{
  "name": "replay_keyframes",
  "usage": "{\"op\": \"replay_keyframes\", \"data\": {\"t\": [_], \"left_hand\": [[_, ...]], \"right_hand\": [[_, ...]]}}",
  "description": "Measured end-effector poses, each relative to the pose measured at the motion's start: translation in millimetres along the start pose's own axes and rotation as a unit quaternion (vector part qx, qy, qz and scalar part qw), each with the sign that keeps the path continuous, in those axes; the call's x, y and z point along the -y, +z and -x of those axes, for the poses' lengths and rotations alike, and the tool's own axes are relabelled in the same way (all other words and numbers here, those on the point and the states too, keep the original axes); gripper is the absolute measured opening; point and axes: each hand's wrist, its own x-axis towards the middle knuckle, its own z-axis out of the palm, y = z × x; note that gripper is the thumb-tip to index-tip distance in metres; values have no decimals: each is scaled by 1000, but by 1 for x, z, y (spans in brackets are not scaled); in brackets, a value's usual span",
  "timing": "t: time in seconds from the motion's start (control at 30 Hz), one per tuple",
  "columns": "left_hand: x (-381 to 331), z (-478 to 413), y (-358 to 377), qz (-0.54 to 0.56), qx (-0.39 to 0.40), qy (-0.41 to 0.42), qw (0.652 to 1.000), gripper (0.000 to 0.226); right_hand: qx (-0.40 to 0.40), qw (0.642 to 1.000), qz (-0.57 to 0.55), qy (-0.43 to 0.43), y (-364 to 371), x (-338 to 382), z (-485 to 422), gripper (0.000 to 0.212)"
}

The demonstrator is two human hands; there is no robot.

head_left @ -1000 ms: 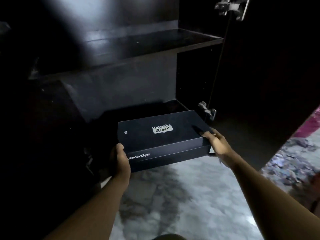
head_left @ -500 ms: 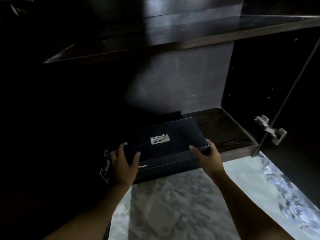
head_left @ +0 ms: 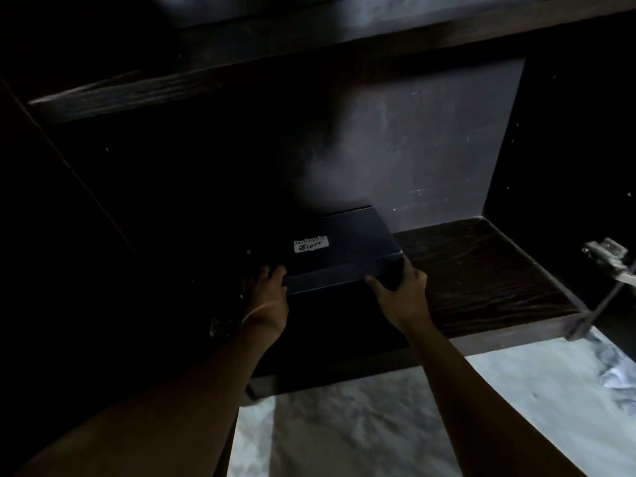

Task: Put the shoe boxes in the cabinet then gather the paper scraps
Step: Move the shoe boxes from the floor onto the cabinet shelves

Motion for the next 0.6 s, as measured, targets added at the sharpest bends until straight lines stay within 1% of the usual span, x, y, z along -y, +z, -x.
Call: {"op": "replay_keyframes", "data": {"t": [0.07, 0.17, 0.27, 0.33, 0.4, 0.43, 0.5, 0.53, 0.6], "left_hand": [[4, -24, 5, 54, 24, -26, 998, 35], [8, -38, 12, 40, 31, -13, 999, 38], [13, -35, 12, 18, 23, -7, 1000, 42], [9, -33, 4, 10, 71, -24, 997, 51], [-1, -24, -10, -19, 116, -41, 992, 62], [-8, -15, -18, -37, 116, -36, 992, 64], [-24, 10, -31, -46, 89, 8, 995, 60], [-33, 22, -36, -29, 84, 32, 996, 55], [-55, 42, -47, 17, 123, 65, 990, 47]], "right_hand": [[45, 999, 3, -2, 3, -1, -10, 90], [80, 997, 8, 1, 4, -7, -19, 91], [90, 996, 8, -21, 0, -13, -14, 82], [94, 995, 0, -26, -8, -10, -4, 70], [72, 996, 16, -45, -20, -9, 5, 61], [57, 997, 32, -48, -27, -8, 10, 59], [31, 998, 47, -42, -42, -8, 23, 57], [14, 999, 38, -33, -50, -9, 33, 55], [-27, 999, 8, -19, -67, -11, 53, 47]]}}
